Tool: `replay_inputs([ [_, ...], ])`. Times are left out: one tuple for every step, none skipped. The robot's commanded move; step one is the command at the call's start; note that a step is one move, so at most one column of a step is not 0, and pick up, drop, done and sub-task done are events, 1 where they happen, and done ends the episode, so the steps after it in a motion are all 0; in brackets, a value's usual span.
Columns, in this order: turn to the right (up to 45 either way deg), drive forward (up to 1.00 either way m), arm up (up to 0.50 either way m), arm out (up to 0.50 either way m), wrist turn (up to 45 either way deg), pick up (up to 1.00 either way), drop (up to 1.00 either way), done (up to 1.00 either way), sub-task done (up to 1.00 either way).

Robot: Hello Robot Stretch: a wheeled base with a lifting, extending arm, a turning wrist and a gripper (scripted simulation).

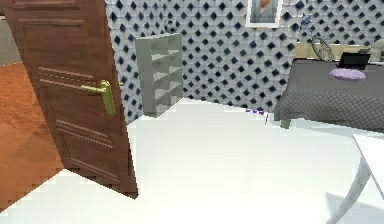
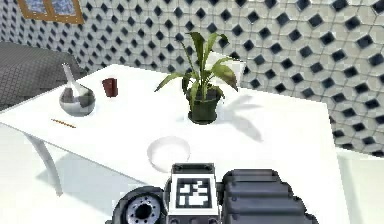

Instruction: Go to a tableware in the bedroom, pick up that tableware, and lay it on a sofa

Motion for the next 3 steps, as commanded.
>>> replay_inputs([
  [0.0,0.0,0.0,0.24,0.0,0.0,0.0,0.0,0.0],
  [0.0,0.0,0.0,0.0,45.0,0.0,0.0,0.0,0.0],
  [0.0,0.0,0.0,0.0,45.0,0.0,0.0,0.0,0.0],
])
